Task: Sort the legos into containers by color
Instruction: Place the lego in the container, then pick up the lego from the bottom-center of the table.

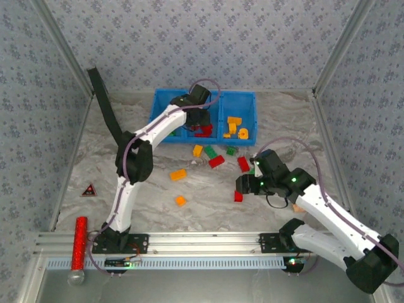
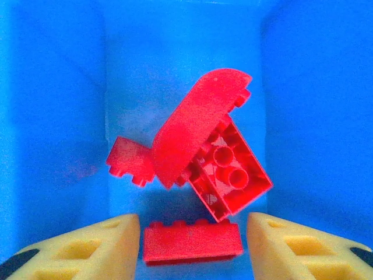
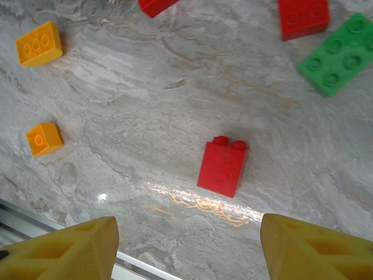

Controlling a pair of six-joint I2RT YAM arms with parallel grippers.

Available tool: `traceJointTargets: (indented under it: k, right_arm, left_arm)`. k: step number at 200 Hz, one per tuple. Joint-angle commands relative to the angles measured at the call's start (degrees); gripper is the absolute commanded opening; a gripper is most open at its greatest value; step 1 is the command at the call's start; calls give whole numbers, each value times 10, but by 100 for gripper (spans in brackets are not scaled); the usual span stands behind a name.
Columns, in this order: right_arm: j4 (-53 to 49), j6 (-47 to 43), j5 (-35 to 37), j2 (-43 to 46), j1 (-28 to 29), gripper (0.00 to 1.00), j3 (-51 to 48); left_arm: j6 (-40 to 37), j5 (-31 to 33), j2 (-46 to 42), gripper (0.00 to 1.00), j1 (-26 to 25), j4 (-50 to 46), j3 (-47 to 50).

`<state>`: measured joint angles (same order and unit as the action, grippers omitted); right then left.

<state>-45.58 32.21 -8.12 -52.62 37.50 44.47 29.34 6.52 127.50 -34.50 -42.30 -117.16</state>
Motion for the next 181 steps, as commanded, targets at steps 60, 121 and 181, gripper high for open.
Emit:
traceJointTargets:
  k: [60, 121, 181]
  right_arm:
    - [100, -90, 106, -249, 244, 81, 144]
    - [109, -126, 100, -451, 316, 81, 278]
    - [79, -143, 109, -569, 322, 81, 356]
  left_arm:
    - [-41, -49, -274, 60, 21, 16, 87]
    - [-102, 25, -529, 99, 27, 12, 265]
    - [-139, 68, -698, 99, 35, -1, 350]
